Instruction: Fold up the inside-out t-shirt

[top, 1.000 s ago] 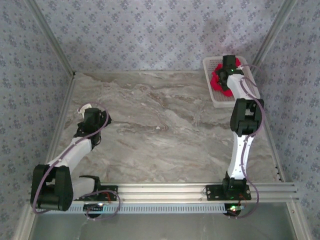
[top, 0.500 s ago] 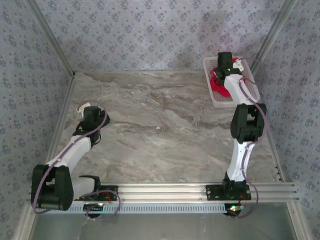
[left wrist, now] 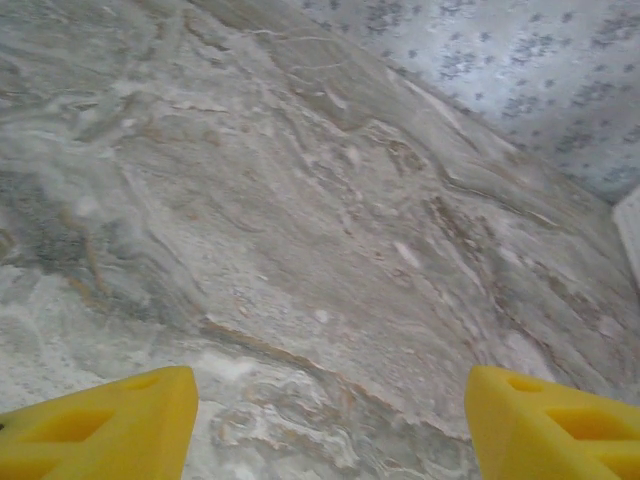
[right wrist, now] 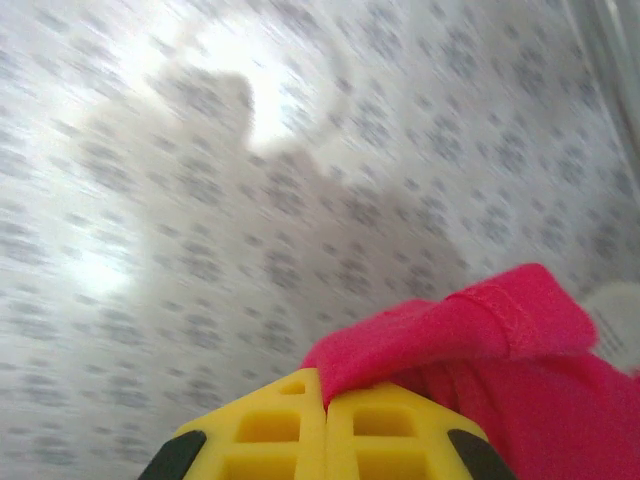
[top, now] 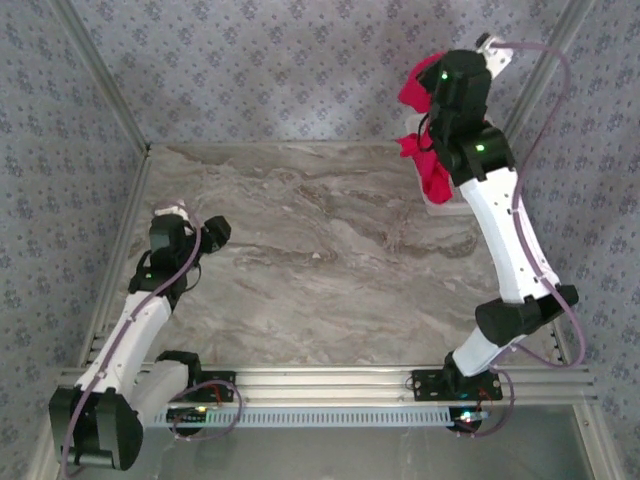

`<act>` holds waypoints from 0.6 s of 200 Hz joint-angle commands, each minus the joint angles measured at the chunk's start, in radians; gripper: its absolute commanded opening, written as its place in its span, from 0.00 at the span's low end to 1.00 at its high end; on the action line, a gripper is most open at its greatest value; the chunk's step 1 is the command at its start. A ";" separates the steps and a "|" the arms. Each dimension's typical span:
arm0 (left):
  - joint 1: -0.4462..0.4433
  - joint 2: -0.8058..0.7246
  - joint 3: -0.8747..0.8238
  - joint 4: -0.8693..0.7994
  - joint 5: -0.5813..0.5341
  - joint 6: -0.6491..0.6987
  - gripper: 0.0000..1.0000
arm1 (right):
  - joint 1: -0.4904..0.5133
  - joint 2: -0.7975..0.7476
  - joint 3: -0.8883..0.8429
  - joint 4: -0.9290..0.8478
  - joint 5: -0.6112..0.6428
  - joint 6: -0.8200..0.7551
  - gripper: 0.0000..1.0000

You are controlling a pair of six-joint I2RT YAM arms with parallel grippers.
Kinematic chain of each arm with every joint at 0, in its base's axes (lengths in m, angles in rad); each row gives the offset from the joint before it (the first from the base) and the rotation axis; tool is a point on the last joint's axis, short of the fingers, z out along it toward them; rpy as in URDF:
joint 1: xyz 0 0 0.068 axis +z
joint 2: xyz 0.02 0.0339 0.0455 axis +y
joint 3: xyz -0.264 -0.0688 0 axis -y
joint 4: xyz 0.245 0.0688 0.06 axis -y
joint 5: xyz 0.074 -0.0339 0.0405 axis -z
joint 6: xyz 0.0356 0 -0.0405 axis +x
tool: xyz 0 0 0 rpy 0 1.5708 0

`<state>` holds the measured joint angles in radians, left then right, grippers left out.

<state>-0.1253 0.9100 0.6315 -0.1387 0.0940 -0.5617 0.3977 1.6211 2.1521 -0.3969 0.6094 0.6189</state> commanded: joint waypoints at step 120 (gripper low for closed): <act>-0.024 -0.049 0.018 -0.010 0.171 0.019 0.68 | 0.286 0.060 0.110 0.026 0.006 -0.062 0.00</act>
<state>-0.1444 0.8402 0.6315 -0.1558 0.2276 -0.5591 0.7246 1.6455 2.4222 -0.3527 0.6140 0.4454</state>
